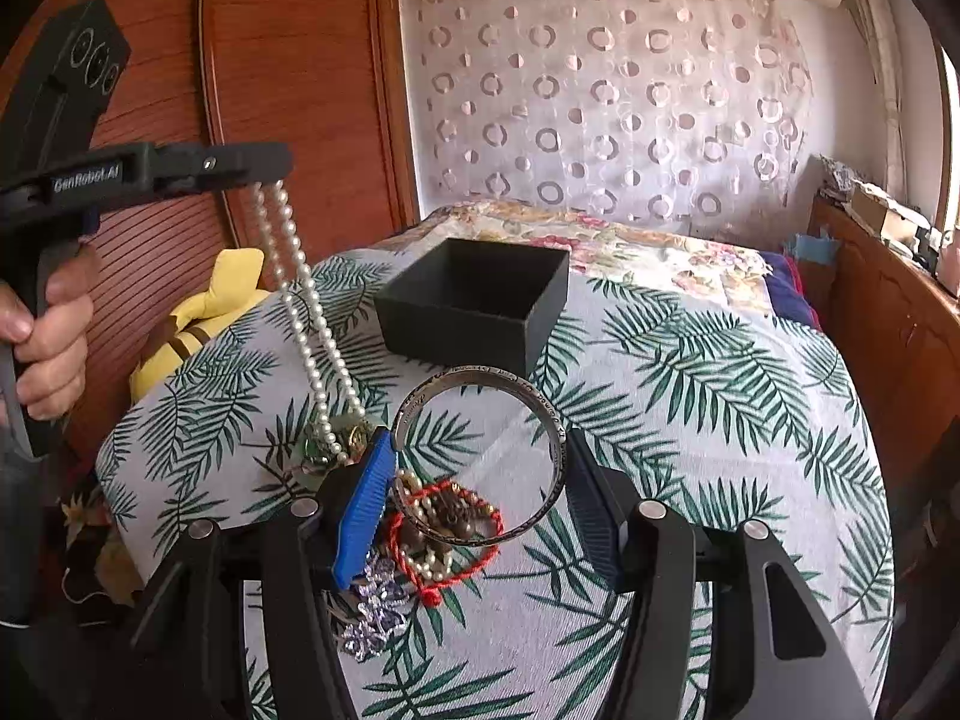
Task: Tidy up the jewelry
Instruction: 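Carry the pearl necklace and silver bangle into the black box and release both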
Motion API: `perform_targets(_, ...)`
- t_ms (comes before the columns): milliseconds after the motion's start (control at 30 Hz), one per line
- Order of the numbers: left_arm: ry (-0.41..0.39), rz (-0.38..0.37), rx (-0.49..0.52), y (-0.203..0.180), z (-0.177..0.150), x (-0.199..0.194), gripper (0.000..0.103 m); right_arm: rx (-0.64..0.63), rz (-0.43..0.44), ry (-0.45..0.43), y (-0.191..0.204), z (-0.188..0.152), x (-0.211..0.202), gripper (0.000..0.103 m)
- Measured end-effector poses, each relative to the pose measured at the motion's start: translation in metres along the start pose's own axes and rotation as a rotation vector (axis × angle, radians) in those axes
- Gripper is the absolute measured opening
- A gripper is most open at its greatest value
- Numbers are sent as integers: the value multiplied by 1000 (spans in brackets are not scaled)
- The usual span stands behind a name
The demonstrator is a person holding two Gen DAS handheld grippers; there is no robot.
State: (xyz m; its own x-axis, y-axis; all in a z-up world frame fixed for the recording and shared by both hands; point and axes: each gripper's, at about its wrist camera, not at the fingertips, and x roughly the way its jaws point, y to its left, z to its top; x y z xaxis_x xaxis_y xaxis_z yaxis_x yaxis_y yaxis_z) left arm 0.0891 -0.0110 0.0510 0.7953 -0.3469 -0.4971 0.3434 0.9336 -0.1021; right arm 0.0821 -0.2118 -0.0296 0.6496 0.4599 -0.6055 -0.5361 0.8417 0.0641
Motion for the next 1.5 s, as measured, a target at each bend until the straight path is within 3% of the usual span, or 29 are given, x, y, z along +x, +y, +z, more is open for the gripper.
perform_targets(533,-84,36,28,2,66,-13,19,-41,-1,-60,7,41,-5,59)
perform_targets(733,-111,70,34,8,99,-8,19,-73,-8,-82,10,68,8,59)
perform_targets(967,-91,97,33,17,114,15,19,-76,-20,-76,3,89,33,59)
perform_targets(1233,-1,106,0,36,92,66,20,-83,-23,-35,-6,98,76,59)
perform_targets(1500,123,99,-70,62,37,120,20,-86,27,22,-7,98,119,59)
